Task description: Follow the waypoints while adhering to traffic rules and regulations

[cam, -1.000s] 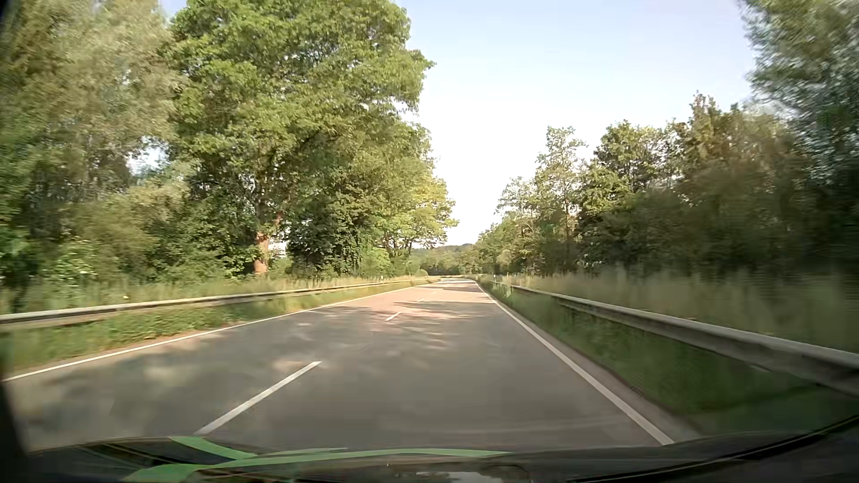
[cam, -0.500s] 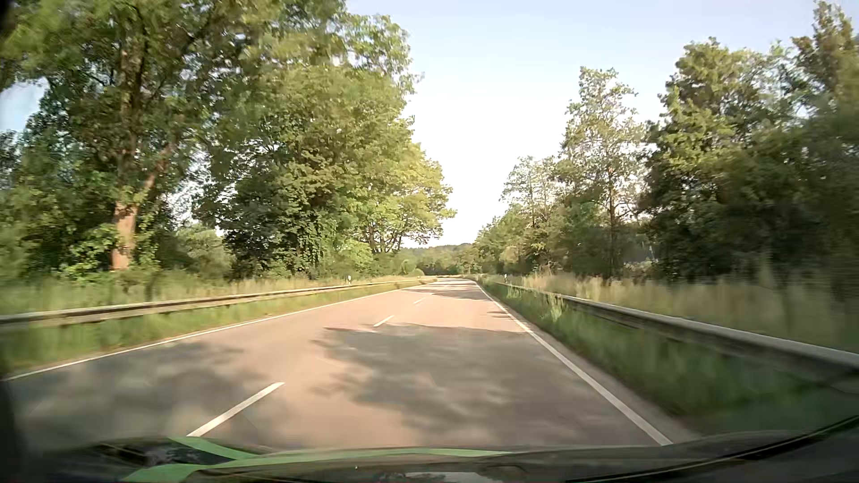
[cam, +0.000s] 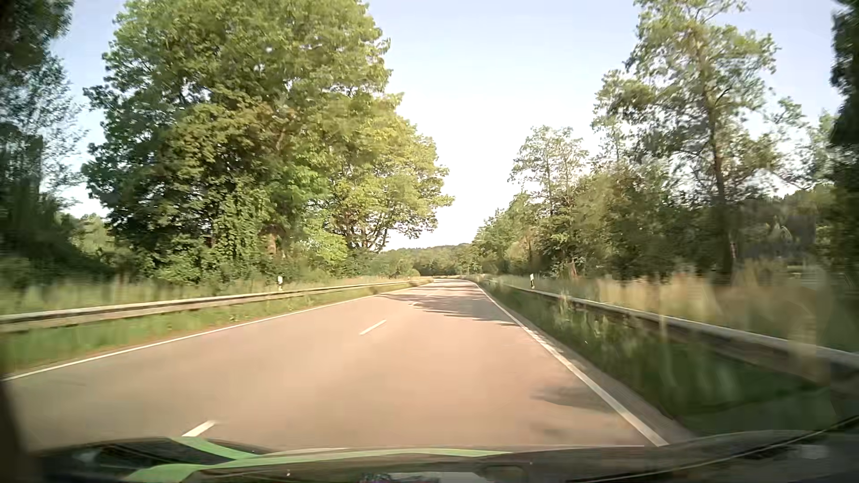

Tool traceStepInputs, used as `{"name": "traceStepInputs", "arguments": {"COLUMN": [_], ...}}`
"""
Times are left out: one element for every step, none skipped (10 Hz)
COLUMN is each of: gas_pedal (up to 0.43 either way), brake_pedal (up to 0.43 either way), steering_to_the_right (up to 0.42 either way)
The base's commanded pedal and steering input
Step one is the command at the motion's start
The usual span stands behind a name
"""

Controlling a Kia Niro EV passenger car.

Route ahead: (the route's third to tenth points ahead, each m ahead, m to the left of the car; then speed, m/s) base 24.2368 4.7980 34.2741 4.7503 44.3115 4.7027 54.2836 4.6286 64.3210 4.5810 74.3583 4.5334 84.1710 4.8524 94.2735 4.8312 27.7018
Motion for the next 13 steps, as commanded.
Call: {"name": "traceStepInputs", "arguments": {"gas_pedal": [0.209, 0.209, 0.209, 0.209, 0.209, 0.209, 0.189, 0.138, 0.138, 0.138, 0.138, 0.138, 0.138], "brake_pedal": [0.0, 0.0, 0.0, 0.0, 0.0, 0.0, 0.0, 0.0, 0.0, 0.0, 0.0, 0.0, 0.0], "steering_to_the_right": [0.0, 0.0, 0.0, 0.0, 0.0, -0.001, -0.001, -0.002, -0.002, 0.0, 0.0, 0.0, 0.001]}}
